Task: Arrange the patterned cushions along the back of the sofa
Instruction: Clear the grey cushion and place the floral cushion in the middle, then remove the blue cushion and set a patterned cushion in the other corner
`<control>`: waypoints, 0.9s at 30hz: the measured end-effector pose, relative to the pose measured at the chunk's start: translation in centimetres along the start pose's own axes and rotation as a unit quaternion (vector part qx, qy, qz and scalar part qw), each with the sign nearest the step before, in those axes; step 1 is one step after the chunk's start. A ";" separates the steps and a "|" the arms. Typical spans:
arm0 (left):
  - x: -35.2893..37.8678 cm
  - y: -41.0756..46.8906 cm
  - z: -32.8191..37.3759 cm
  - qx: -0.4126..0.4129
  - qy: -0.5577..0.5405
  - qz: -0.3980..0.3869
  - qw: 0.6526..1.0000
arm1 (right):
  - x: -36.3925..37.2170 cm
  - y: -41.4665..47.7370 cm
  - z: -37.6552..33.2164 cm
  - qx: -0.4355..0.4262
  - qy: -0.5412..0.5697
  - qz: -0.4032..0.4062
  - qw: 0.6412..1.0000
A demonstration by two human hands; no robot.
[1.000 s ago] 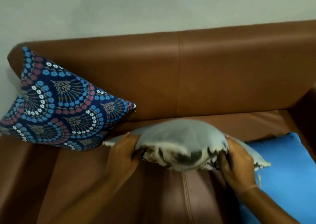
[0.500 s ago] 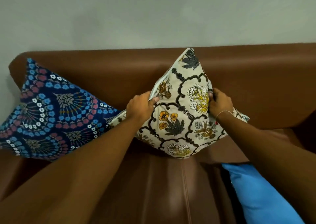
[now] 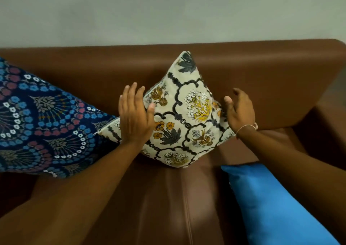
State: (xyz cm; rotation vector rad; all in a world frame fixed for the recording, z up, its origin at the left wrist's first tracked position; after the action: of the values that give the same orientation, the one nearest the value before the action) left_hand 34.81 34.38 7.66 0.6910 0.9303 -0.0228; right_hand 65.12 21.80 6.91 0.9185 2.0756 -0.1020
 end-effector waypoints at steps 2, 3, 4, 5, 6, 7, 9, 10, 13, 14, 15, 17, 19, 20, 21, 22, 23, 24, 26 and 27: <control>-0.3 -1.9 3.2 0.061 0.011 -0.010 0.998 | -2.9 -1.8 1.2 -0.043 -0.027 -0.011 0.999; 0.1 -3.4 5.2 0.098 0.014 -0.035 0.994 | -4.5 -3.1 2.3 -0.056 -0.044 -0.020 0.997; 0.7 -5.1 7.3 0.138 0.014 -0.066 0.988 | -6.0 -4.5 3.6 -0.066 -0.060 -0.025 0.996; 1.5 -7.1 9.5 0.177 0.012 -0.100 0.979 | -7.6 -6.3 5.2 -0.071 -0.074 -0.028 0.994; 2.3 -9.4 11.7 0.214 0.010 -0.135 0.967 | -9.2 -8.4 7.0 -0.075 -0.088 -0.030 0.993; 3.1 -11.6 13.6 0.247 0.009 -0.168 0.954 | -10.3 -10.4 8.6 -0.080 -0.102 -0.036 0.991; 5.2 -16.5 17.3 0.301 0.017 -0.235 0.924 | -12.7 -15.5 12.7 -0.067 -0.130 -0.059 0.987; 6.4 -18.9 19.0 0.324 0.023 -0.269 0.907 | -13.9 -18.2 15.1 -0.048 -0.141 -0.070 0.986; 9.9 -25.5 22.5 0.386 0.034 -0.351 0.853 | -16.9 -26.3 21.2 0.005 -0.171 -0.093 0.981; 11.1 -27.3 23.4 0.405 0.043 -0.366 0.837 | -17.4 -29.0 23.1 0.022 -0.180 -0.106 0.978; 12.2 -28.9 23.9 0.423 0.055 -0.377 0.822 | -17.7 -31.7 24.8 0.044 -0.186 -0.123 0.974; 14.1 -31.3 24.2 0.445 0.081 -0.397 0.799 | -17.4 -36.6 27.5 0.079 -0.199 -0.151 0.965; 16.3 -33.0 24.3 0.443 0.105 -0.414 0.788 | -16.0 -40.2 29.6 0.096 -0.225 -0.176 0.953; 17.4 -33.6 24.4 0.441 0.117 -0.417 0.786 | -15.0 -41.3 30.4 0.096 -0.242 -0.191 0.946; 18.4 -34.0 24.5 0.438 0.129 -0.415 0.787 | -13.9 -41.8 31.1 0.099 -0.255 -0.200 0.941; 19.0 -34.2 24.5 0.432 0.139 -0.409 0.791 | -12.9 -41.6 31.5 0.105 -0.260 -0.201 0.939; 19.8 -34.3 24.5 0.426 0.142 -0.400 0.799 | -12.0 -41.1 31.9 0.112 -0.258 -0.191 0.940; 20.5 -34.4 24.5 0.416 0.142 -0.392 0.808 | -11.3 -40.4 32.3 0.123 -0.252 -0.175 0.944; 21.5 -34.0 24.3 0.392 0.133 -0.371 0.831 | -10.4 -38.7 32.5 0.150 -0.233 -0.146 0.950; 21.8 -33.7 24.3 0.380 0.131 -0.361 0.841 | -10.1 -38.3 32.6 0.165 -0.223 -0.138 0.951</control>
State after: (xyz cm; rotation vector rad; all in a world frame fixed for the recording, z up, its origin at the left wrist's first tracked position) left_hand 55.63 0.21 -16.92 1.0447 1.4242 -1.0447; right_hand 66.10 -24.09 -15.92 0.7073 1.7682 -0.7558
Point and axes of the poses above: each hand's wrist, its own y-axis towards the middle knuckle, its own x-axis out of the palm, z = x × y, the point moved 7 cm from there along y, towards the middle knuckle, and after that the axes turned 3 degrees about y, right-handed, at the moved point
